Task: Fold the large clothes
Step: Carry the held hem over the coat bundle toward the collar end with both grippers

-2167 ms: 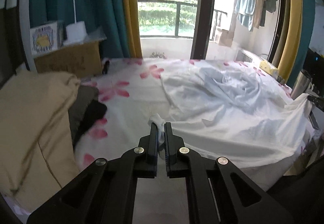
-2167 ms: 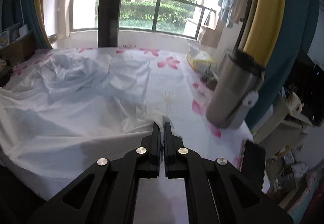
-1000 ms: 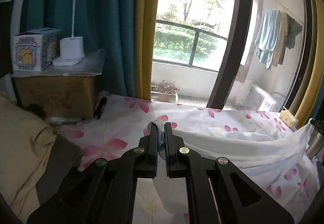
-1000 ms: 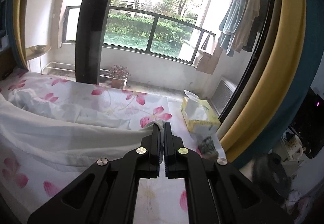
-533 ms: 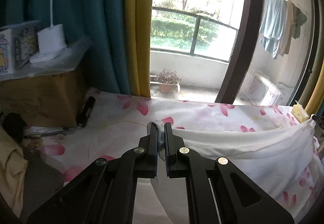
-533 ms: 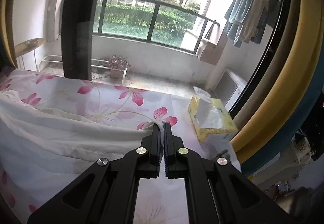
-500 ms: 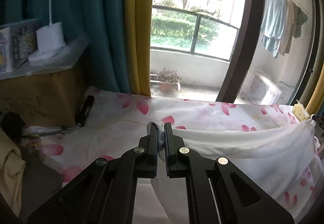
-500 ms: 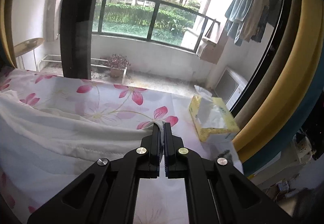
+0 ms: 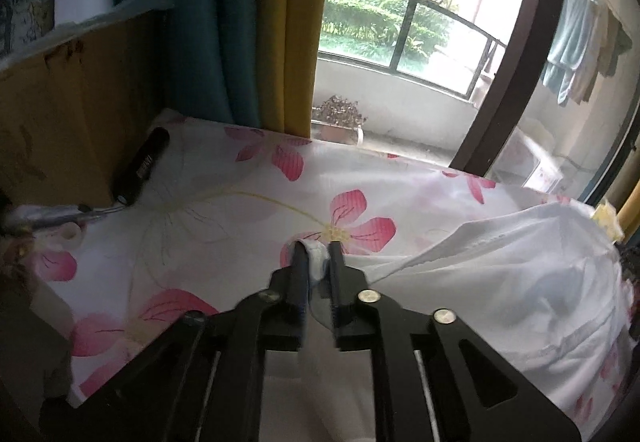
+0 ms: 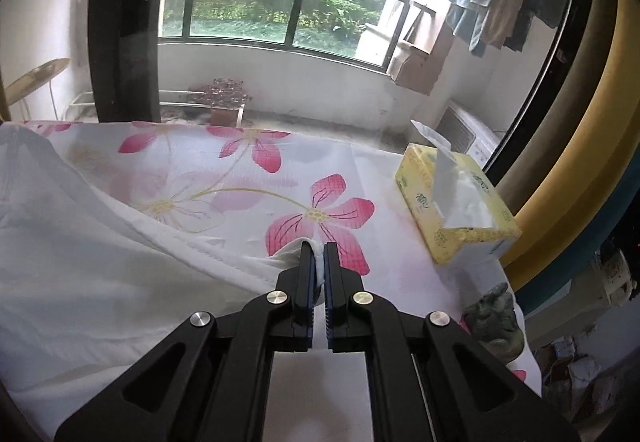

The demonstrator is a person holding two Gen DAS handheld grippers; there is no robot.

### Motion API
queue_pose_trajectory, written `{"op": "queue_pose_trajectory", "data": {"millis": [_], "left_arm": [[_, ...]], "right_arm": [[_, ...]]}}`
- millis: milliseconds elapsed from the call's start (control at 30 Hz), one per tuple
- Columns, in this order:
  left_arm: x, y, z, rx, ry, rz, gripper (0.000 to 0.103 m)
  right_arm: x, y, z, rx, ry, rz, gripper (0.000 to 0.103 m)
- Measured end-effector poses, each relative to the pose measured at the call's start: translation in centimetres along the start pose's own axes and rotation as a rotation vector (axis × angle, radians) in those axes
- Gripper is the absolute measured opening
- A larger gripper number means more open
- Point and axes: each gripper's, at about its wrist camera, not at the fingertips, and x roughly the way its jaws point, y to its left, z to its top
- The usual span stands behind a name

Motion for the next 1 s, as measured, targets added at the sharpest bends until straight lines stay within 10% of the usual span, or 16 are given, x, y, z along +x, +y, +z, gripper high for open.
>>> {"op": "queue_pose_trajectory", "data": {"millis": [100,267,733,1000], "left_arm": [[-1.6,0.1,0.5,-0.025,-0.058,0.011,0.055],[-5.0,-1.2,1.0,0.015,-0.128,0.005,0.057],[-3.9,-13.7,-5.9,0.423,0.059,-0.29,0.057],[-2.2,-16.0,-8.4,0.578,0.17,-0.3,0.057]], "right_arm": [[-0.5,0.1,0.3,-0.006,-0.011,-0.034,0.032],[-3.7,0.4,0.9,0.004,-0.07,-0.053,0.057],[-10.3,13.4,-1.8,-0.27,-0.132,0.289,0.058],[-9.7,18.6,-4.3,-0.442,-0.082,0.348,0.058]]}}
